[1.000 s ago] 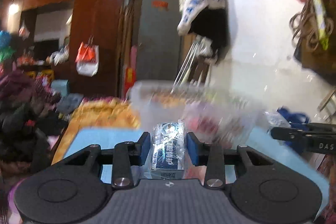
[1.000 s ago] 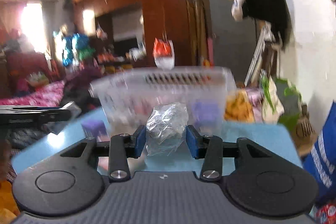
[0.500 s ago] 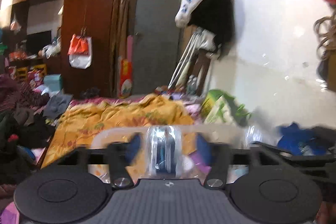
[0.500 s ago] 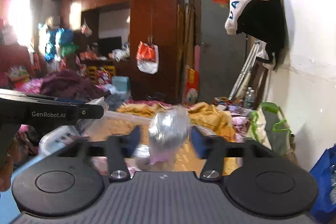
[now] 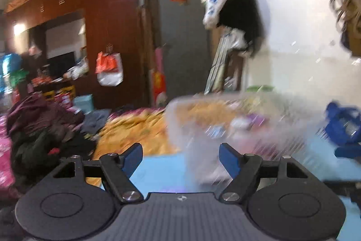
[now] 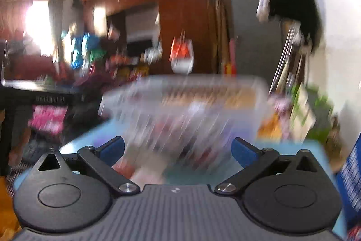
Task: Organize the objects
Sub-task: 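Carry both items over the white basket and open both grippers, then grasp the purple 'ha' box with the left gripper while the right grasps the pink THANK YOU tissue pack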
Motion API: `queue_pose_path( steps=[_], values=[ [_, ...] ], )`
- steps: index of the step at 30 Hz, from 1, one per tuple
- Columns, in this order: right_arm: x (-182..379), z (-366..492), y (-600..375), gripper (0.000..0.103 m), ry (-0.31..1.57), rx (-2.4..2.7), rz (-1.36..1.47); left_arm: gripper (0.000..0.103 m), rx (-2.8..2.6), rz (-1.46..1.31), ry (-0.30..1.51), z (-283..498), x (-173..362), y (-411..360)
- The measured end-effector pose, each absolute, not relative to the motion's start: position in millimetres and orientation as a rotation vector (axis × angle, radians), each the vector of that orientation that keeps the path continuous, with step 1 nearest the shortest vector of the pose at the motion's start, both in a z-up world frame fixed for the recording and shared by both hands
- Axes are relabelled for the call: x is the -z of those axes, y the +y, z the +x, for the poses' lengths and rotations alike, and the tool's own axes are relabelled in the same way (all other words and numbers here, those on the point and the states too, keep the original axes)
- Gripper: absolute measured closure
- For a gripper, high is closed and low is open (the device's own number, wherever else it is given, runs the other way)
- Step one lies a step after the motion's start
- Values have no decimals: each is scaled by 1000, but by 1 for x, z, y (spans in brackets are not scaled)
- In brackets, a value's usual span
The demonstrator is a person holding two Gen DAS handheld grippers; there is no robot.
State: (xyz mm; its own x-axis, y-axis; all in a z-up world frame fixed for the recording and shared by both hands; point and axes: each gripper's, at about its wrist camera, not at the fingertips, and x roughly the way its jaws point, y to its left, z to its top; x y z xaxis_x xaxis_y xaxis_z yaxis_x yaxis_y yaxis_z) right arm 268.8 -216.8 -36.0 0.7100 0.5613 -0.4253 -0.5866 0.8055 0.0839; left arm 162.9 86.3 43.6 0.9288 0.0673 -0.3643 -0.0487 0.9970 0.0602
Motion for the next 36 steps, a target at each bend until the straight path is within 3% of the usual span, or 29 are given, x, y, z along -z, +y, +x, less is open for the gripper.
queue_pose_path(
  steps=[14, 16, 19, 36],
  values=[
    [80, 282, -140, 1, 627, -643, -205, 25, -105, -83, 498, 188, 8, 120],
    [82, 283, -142, 18, 640, -630, -193, 25, -112, -78, 511, 188, 13, 119],
    [82, 276, -154, 32, 630, -630, -183, 25, -98, -82, 518, 188, 17, 118],
    [76, 278, -225, 35, 561, -597, -36, 26, -64, -44, 565, 200, 22, 93]
  ],
)
